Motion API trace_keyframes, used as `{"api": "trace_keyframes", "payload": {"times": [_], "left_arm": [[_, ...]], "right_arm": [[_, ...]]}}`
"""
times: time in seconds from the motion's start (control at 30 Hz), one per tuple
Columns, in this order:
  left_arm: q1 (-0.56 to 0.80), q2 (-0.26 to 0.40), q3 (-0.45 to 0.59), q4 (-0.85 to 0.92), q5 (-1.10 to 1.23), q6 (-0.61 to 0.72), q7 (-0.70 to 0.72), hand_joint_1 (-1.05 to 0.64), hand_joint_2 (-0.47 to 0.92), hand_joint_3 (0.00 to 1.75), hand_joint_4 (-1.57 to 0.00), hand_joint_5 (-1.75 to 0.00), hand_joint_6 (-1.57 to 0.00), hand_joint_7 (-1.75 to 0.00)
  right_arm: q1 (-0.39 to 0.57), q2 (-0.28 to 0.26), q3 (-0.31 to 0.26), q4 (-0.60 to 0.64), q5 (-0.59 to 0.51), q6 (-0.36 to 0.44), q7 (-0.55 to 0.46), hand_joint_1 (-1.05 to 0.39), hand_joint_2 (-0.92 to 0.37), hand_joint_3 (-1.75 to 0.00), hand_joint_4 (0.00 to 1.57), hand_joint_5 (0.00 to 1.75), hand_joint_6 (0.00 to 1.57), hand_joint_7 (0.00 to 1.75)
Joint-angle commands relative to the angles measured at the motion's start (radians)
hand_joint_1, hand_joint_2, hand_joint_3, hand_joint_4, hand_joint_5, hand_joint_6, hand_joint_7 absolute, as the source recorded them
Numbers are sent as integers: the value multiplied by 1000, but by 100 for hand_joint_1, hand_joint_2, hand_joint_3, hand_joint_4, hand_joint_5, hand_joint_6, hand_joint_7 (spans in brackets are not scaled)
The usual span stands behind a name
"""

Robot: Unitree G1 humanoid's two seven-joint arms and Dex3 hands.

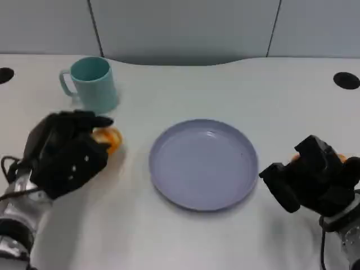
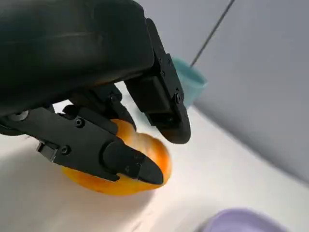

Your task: Grasp the bread from the table and place it into the plate.

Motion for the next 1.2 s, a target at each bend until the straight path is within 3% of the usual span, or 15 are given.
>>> {"api": "trace_keyframes", "payload": {"times": [0.03,0.13,0.2,0.27,0.3,0.4,0.43,0.47,0.53,0.63,0.8,0.87,0.97,1.03,1.2], "left_arm": [[-59,-28,15,-38,-51,-77,-5,-16,86,1,-120,-14,-114,-5],[-75,-76,15,-76,-85,-139,-45,-14,86,0,-121,-13,-114,-4],[-76,-116,13,-97,-109,-161,-77,-15,86,0,-122,-12,-115,-4],[-68,-152,9,-111,-121,-169,-88,-16,85,0,-123,-12,-116,-4],[-64,-170,3,-117,-121,-167,-94,-17,84,0,-123,-12,-117,-4],[-43,-209,-33,-125,-97,-168,-110,-20,84,0,-126,-14,-117,-3],[-39,-212,-40,-126,-93,-172,-109,-20,83,0,-126,-14,-117,-3],[-32,-218,-48,-125,-91,-174,-118,-19,83,0,-126,-15,-117,-3],[-20,-227,-63,-120,-94,-180,-145,-20,84,0,-126,-15,-117,-3],[-5,-239,-69,-112,-124,-175,-235,-23,84,0,-123,-14,-115,-2],[17,-232,-56,-137,-183,-111,-411,-57,88,2,-74,-1,-66,0],[24,-213,-69,-158,-170,-98,-432,-81,91,24,-44,0,-37,0],[30,-191,-80,-186,-164,-88,-461,-97,92,52,-18,0,-14,0],[33,-183,-84,-199,-165,-83,-473,-102,92,61,-9,0,-8,0],[75,-197,2,-274,-386,-53,-729,-105,92,72,0,0,0,0]], "right_arm": [[-26,-16,8,32,-4,9,5,-58,-92,-12,110,156,114,92],[-45,-8,5,64,-7,-38,25,-64,-92,-18,113,151,115,82],[-50,-4,-2,86,-4,-43,24,-65,-92,-18,115,142,122,59],[-36,-3,3,78,-20,-48,-32,-66,-92,-15,119,139,130,51],[-20,-1,5,60,-27,-55,-60,-65,-92,-16,118,142,131,51],[5,7,0,44,-22,-86,-59,-58,-92,-29,101,166,107,94],[8,8,1,42,-22,-84,-60,-58,-92,-30,100,167,105,98],[6,10,-2,48,-16,-84,-51,-58,-92,-30,100,167,103,100],[7,15,-5,48,-11,-84,-49,-57,-92,-29,98,166,104,83],[3,19,-9,57,-10,-93,-37,-58,-92,-29,99,165,109,79],[-16,6,-10,101,-10,-76,8,-56,-92,-28,99,163,108,81],[-13,4,-10,98,-16,-81,-5,-57,-92,-26,97,164,107,69],[-20,0,-8,106,-22,-94,10,-58,-92,-25,96,165,109,64],[-25,-3,-8,114,-23,-99,22,-58,-92,-26,95,166,109,63],[-18,-5,-3,92,-29,-76,-25,-56,-92,-21,99,159,116,49]]}}
